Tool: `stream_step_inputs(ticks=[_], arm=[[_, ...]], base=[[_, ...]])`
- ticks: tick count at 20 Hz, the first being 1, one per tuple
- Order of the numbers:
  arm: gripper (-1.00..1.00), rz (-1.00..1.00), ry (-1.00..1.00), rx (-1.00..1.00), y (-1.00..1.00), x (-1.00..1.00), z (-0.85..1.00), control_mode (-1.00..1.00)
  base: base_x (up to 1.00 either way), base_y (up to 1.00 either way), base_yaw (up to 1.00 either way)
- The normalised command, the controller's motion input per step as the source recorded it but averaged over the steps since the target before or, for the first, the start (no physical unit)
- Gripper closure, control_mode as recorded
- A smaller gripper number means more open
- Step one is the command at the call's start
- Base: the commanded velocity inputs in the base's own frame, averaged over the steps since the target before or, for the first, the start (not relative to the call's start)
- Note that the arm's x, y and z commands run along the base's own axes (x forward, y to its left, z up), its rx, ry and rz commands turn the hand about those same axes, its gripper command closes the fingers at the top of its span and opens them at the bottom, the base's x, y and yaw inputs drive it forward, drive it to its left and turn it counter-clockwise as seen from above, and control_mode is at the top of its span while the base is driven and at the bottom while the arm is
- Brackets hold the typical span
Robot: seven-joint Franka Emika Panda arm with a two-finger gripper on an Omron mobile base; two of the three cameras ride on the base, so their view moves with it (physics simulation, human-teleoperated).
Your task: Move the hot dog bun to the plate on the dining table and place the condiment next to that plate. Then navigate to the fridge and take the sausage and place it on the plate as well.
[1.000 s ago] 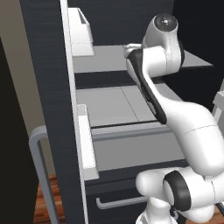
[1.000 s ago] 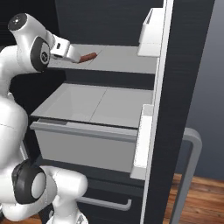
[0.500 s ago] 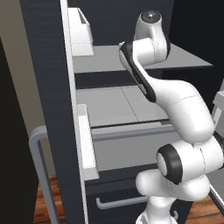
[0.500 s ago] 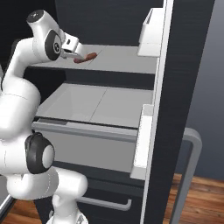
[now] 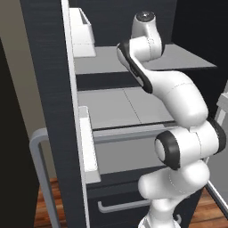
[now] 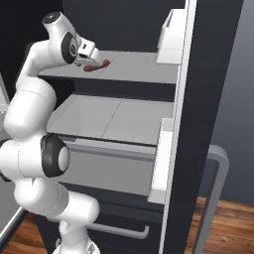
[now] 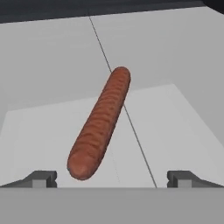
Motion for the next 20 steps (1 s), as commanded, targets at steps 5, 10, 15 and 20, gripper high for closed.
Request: stream_step_inputs(ticks=[5,10,15,20], arm=[[-1.00,0.00,0.00,0.00,0.00,0.44,-0.26,-1.00],[-1.00,0.00,-0.02,0.00,0.00,0.50,-0.01,-1.00],[-1.00,0.00,-0.01,0.00,0.00,0.42,-0.07,-1.00],[1.00,0.00,0.00,0.00,0.00,0.09,-0.30,-1.00]], base=[[0.00,0.00,0.00],[0.00,0.00,0.00],[0.00,0.00,0.00],[0.00,0.00,0.00]])
